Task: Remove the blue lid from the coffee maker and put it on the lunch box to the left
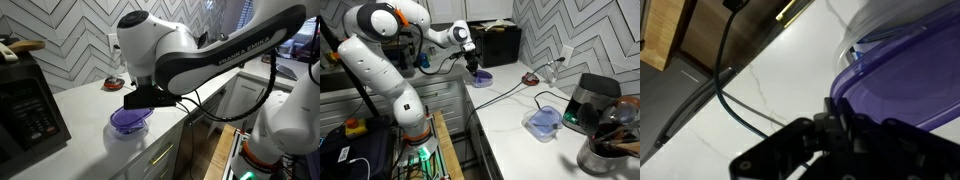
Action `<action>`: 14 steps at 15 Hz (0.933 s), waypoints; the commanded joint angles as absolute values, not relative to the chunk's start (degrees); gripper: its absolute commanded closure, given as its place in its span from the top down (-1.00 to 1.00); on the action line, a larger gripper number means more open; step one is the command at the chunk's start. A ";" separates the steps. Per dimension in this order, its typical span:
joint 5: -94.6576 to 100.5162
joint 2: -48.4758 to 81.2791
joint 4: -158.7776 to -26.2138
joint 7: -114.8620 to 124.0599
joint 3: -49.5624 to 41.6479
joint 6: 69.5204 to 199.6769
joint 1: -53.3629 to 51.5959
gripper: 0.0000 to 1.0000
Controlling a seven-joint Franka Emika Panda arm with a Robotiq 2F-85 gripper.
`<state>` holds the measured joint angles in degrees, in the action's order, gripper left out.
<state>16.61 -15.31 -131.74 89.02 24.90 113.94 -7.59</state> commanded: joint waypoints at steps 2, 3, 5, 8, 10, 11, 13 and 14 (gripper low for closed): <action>20.51 -9.88 -128.83 90.66 23.94 112.87 -8.65 -0.96; 21.19 -9.25 -128.23 90.53 23.68 112.84 -8.80 -0.96; 22.33 -7.50 -126.48 89.57 23.17 112.31 -9.20 -0.96; 22.92 -4.71 -124.52 87.17 22.34 111.90 -10.28 -0.96; 23.17 -2.39 -122.78 86.15 21.89 111.58 -10.99 -0.96; 22.96 -1.21 -121.85 85.40 21.56 111.41 -11.37 -0.96; 22.27 1.19 -120.10 83.41 20.80 110.77 -12.13 -0.31; 22.13 2.04 -119.49 82.69 20.37 110.56 -12.48 -0.18</action>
